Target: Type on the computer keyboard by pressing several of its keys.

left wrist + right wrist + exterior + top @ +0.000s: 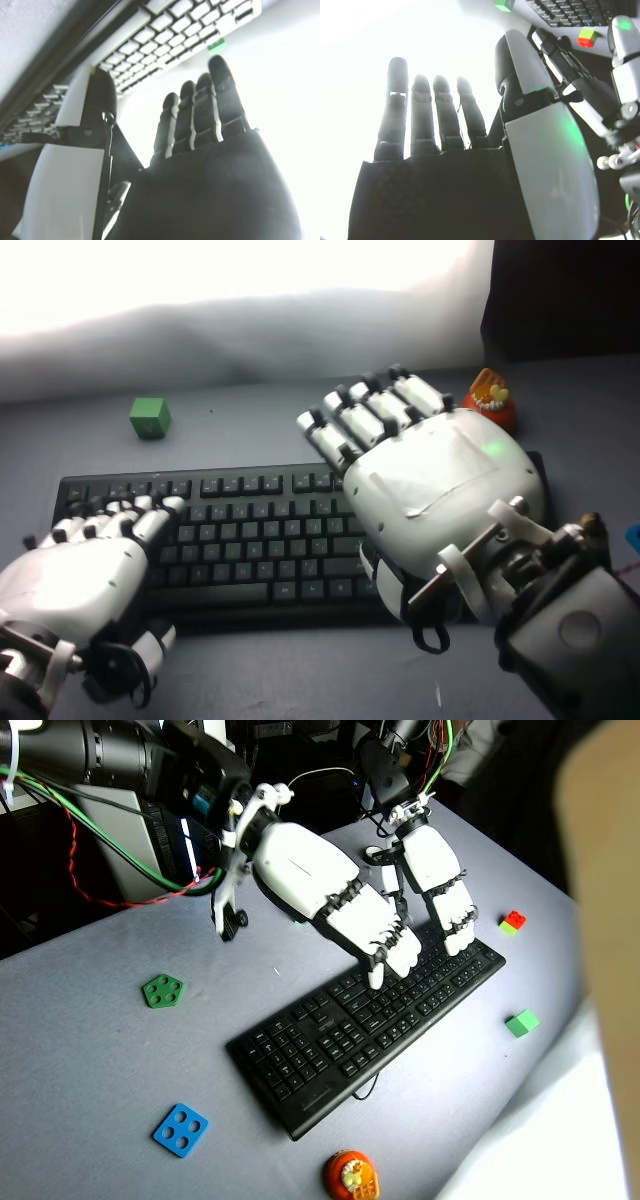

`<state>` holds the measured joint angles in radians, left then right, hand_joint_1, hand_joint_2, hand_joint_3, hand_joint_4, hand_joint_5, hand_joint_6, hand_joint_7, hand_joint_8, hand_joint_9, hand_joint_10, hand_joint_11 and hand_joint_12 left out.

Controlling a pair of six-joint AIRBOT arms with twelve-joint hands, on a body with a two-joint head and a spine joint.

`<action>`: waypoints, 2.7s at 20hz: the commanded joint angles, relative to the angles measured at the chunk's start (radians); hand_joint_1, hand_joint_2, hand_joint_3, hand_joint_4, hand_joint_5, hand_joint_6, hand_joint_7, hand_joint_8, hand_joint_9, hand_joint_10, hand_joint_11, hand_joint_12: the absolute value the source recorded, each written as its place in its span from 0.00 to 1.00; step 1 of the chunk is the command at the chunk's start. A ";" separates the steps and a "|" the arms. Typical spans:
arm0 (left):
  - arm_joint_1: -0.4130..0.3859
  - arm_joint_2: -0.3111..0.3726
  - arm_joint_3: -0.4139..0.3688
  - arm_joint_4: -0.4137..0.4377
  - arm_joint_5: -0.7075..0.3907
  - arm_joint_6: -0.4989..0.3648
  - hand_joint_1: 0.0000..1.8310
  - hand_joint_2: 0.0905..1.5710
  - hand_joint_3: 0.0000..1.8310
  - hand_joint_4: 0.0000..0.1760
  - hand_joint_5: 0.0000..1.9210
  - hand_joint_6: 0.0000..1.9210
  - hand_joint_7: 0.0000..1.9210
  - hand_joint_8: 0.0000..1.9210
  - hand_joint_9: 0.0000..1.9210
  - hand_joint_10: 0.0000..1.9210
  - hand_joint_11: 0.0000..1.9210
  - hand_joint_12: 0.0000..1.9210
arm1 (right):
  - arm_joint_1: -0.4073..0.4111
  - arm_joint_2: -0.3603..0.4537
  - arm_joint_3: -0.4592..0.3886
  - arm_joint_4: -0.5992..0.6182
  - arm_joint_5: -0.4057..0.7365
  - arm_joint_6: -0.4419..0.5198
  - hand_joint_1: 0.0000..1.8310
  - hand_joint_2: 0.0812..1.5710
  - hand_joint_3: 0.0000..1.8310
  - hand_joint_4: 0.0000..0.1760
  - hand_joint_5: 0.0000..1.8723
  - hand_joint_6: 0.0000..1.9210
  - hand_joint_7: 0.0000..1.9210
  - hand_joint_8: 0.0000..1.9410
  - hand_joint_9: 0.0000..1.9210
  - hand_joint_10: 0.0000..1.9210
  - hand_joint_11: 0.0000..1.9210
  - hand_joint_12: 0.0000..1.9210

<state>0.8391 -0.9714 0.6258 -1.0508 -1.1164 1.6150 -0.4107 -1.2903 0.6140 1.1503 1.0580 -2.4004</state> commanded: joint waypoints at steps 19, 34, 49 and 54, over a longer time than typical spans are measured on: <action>0.029 -0.025 0.060 0.139 -0.005 -0.019 0.61 0.79 0.00 0.07 0.13 0.01 0.18 0.01 0.18 0.07 0.00 0.75 | 0.013 -0.416 0.367 0.199 0.196 0.118 0.55 0.77 0.00 0.00 0.10 0.24 0.27 0.03 0.09 0.53 0.00 0.81; 0.042 -0.012 0.070 0.157 -0.004 -0.029 0.59 0.81 0.00 0.00 0.37 0.05 0.24 0.00 0.15 0.05 0.00 0.57 | 0.015 -0.493 0.451 0.189 0.189 0.138 0.50 0.81 0.00 0.00 0.37 0.13 0.26 0.00 0.08 0.30 0.00 0.68; 0.057 -0.007 0.085 0.240 -0.017 -0.080 0.55 0.84 0.00 0.00 0.10 0.00 0.22 0.01 0.21 0.03 0.00 0.59 | 0.016 -0.492 0.456 0.166 0.204 0.150 0.51 0.83 0.00 0.00 0.30 0.11 0.30 0.01 0.26 0.30 0.00 0.79; 0.050 -0.012 0.116 0.277 -0.102 -0.097 0.55 0.86 0.01 0.00 0.33 0.02 0.21 0.00 0.16 0.01 0.00 0.61 | 0.062 -0.399 0.387 0.164 0.205 0.142 0.49 0.83 0.00 0.00 0.34 0.11 0.28 0.00 0.16 0.25 0.00 0.71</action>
<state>0.8982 -0.9863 0.7380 -0.8192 -1.0935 1.5162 -0.3618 -1.6810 0.9977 1.4139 1.2198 -2.2559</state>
